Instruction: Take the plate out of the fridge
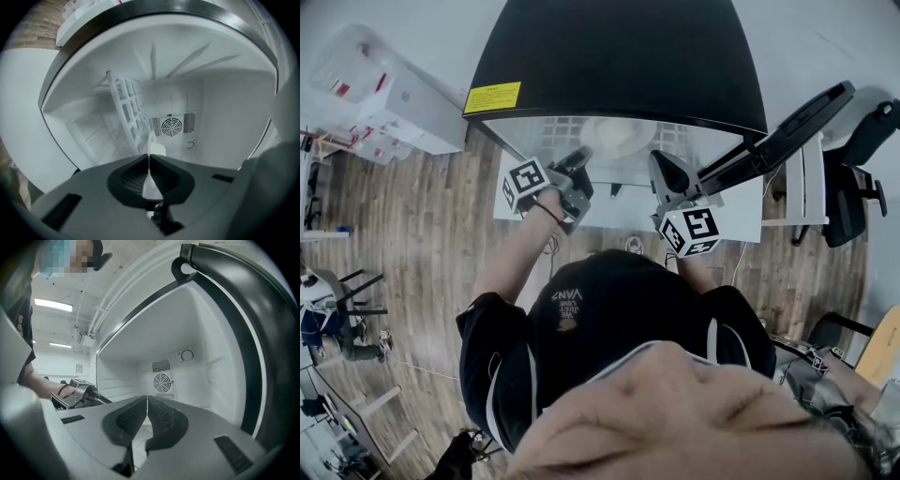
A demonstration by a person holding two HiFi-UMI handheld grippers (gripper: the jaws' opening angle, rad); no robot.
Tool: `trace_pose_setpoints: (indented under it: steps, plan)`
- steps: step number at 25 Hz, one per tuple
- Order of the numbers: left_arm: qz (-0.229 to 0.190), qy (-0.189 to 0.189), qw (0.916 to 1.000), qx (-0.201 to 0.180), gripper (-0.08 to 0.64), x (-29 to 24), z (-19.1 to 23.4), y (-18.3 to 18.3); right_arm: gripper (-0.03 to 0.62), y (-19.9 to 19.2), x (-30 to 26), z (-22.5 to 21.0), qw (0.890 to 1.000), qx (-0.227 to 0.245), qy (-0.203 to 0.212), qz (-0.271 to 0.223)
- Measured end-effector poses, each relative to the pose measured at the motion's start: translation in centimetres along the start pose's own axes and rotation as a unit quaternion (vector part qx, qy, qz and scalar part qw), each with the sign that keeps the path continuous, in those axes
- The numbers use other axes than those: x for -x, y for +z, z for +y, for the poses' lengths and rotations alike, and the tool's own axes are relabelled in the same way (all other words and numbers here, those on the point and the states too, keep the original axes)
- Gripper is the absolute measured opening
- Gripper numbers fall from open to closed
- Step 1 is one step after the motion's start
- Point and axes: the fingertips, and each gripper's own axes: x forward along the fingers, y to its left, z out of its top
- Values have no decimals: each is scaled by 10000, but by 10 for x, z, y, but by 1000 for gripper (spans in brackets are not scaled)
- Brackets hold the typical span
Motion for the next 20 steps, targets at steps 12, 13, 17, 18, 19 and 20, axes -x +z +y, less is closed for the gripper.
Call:
trace_pose_setpoints:
  steps: [12, 13, 17, 18, 19, 20]
  plan:
    - [56, -111, 9999, 53, 26, 7, 0, -5, 14, -19, -1, 4, 9980, -604, 8, 173]
    - [59, -109, 9999, 68, 26, 8, 1, -5, 14, -22, -1, 4, 9976, -663, 20, 210]
    - [86, -111, 9998, 113, 26, 11, 3, -9, 14, -31, -2, 4, 9957, -877, 2, 304]
    - [90, -117, 9998, 113, 26, 11, 3, -10, 15, -33, -2, 4, 9950, -949, -5, 308]
    - [94, -122, 9998, 111, 26, 12, 3, -10, 15, -34, -2, 3, 9942, -1024, -14, 318]
    - [98, -126, 9998, 107, 26, 12, 4, -11, 21, -36, -2, 2, 9932, -1113, -23, 337]
